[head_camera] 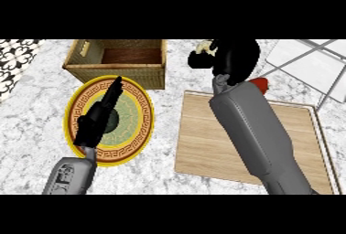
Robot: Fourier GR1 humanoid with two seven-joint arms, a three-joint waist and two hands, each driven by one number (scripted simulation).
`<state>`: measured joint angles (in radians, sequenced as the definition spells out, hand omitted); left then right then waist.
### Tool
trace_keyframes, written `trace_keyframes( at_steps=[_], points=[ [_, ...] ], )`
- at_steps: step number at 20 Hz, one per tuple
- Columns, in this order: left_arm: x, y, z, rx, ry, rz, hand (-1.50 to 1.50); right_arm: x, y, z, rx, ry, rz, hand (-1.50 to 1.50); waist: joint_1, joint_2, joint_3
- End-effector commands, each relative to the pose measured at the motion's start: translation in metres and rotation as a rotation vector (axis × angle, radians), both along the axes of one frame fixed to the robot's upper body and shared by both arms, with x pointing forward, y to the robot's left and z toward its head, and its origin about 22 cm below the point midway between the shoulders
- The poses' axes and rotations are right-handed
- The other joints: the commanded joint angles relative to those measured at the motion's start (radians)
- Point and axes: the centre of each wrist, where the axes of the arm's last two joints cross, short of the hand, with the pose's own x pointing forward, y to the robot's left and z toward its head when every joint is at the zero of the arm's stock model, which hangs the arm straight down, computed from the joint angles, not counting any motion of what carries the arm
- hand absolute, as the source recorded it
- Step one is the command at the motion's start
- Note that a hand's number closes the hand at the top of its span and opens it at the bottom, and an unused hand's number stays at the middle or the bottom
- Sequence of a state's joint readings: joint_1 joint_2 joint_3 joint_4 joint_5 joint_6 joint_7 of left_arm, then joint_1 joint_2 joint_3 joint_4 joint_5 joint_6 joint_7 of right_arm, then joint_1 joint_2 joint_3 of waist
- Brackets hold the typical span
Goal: Pick the cupcake from the tray and place it in the tiered shelf
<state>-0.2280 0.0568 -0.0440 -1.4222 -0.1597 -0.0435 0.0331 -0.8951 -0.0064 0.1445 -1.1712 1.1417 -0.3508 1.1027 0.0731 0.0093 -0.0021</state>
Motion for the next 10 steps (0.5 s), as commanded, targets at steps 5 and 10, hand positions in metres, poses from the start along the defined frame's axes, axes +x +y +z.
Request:
trace_keyframes(
  at_steps=[5,10],
  points=[
    [-0.004,0.002,-0.015,-0.011,0.012,0.017,0.00,0.012,0.041,0.057,-0.034,-0.108,-0.268,1.50,-0.038,-0.006,-0.001],
    [-0.015,0.013,-0.016,-0.007,0.021,0.048,0.00,0.016,0.042,0.081,-0.084,-0.183,-0.355,1.50,-0.048,-0.012,0.000]
  ],
)
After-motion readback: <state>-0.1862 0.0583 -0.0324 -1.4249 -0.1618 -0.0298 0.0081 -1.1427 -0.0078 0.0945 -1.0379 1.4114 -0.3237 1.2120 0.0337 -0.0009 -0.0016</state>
